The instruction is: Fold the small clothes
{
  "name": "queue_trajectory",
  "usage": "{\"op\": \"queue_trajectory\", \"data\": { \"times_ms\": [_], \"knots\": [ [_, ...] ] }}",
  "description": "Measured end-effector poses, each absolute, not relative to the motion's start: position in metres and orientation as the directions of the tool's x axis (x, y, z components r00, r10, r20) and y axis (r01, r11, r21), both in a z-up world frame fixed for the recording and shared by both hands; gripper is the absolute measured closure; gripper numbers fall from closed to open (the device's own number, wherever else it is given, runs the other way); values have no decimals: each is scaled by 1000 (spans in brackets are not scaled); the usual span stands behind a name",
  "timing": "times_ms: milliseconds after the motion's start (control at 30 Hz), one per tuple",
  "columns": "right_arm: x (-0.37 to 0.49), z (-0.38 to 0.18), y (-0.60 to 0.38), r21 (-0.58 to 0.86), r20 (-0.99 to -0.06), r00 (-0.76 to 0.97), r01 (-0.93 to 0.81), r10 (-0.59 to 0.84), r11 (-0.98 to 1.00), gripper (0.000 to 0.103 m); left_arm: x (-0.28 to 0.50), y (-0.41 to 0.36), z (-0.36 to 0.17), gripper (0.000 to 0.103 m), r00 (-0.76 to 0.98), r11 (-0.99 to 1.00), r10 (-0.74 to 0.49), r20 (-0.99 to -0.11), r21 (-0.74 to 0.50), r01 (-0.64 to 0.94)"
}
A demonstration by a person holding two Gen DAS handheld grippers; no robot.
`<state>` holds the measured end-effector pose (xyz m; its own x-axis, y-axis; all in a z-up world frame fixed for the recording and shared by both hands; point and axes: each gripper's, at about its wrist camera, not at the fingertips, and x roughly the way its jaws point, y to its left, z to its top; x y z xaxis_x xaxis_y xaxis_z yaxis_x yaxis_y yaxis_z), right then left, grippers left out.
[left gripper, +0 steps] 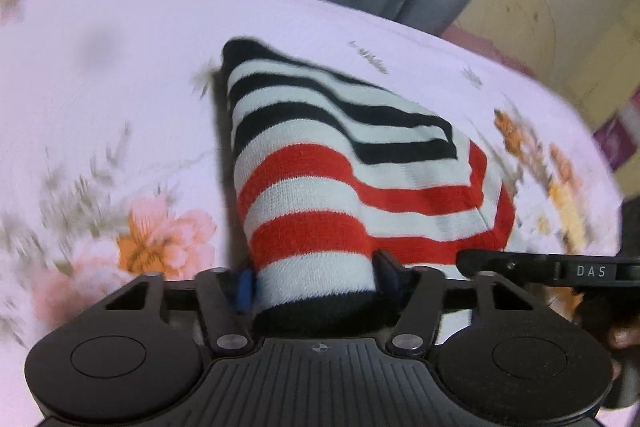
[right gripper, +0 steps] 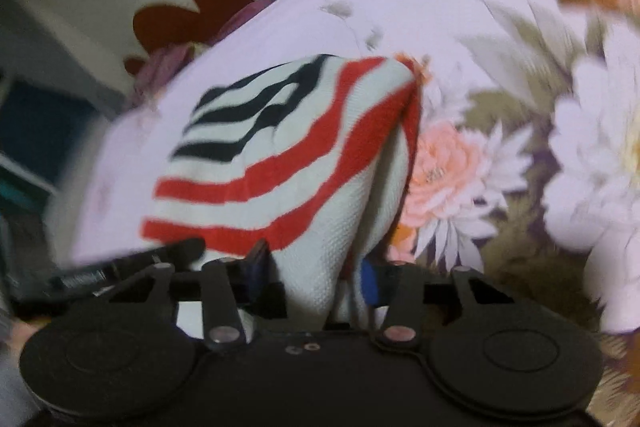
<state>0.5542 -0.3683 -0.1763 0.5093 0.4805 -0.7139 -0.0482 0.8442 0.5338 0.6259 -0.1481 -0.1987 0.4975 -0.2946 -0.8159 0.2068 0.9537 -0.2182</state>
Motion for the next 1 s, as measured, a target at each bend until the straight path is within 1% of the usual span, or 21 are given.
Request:
{"op": "queue_trajectory", "data": {
  "times_ms": [67, 133, 267, 367, 533, 767, 867, 900, 967, 1000],
  "knots": [
    [548, -167, -355, 450, -736, 530, -82, 422, 889, 65, 620, -162, -188, 53, 529, 960, -241, -814, -119, 254],
    [542, -156, -346, 403, -739, 552, -98, 387, 910, 68, 611, -174, -178, 54, 565, 954, -204, -799, -32, 299],
    [529, -131, -322, 315, -735, 591, -138, 333, 939, 69, 599, -171, -156, 54, 611, 937, -199, -766, 33, 347],
    [523, -114, -297, 274, -726, 613, -159, 313, 948, 69, 594, -145, -140, 54, 633, 938, -211, -745, 29, 347],
    [522, -103, -233, 252, -719, 616, -199, 321, 947, 69, 584, -69, -126, 54, 643, 946, -195, -741, 31, 323],
    [537, -121, -126, 265, -729, 581, -250, 363, 931, 69, 576, 45, -135, 54, 621, 972, -145, -770, 6, 234],
    [548, -137, -103, 285, -742, 561, -231, 367, 930, 69, 580, 76, -148, 53, 603, 974, -163, -781, -30, 224],
    [551, -142, -100, 293, -750, 552, -215, 364, 931, 69, 582, 84, -156, 51, 590, 973, -176, -788, -50, 224],
    [556, -153, -101, 282, -773, 539, -182, 335, 942, 69, 582, 93, -169, 34, 602, 976, -166, -781, -42, 214],
    [558, -160, -105, 280, -783, 530, -168, 326, 945, 69, 577, 95, -172, 17, 636, 979, -139, -759, -10, 203]
  ]
}}
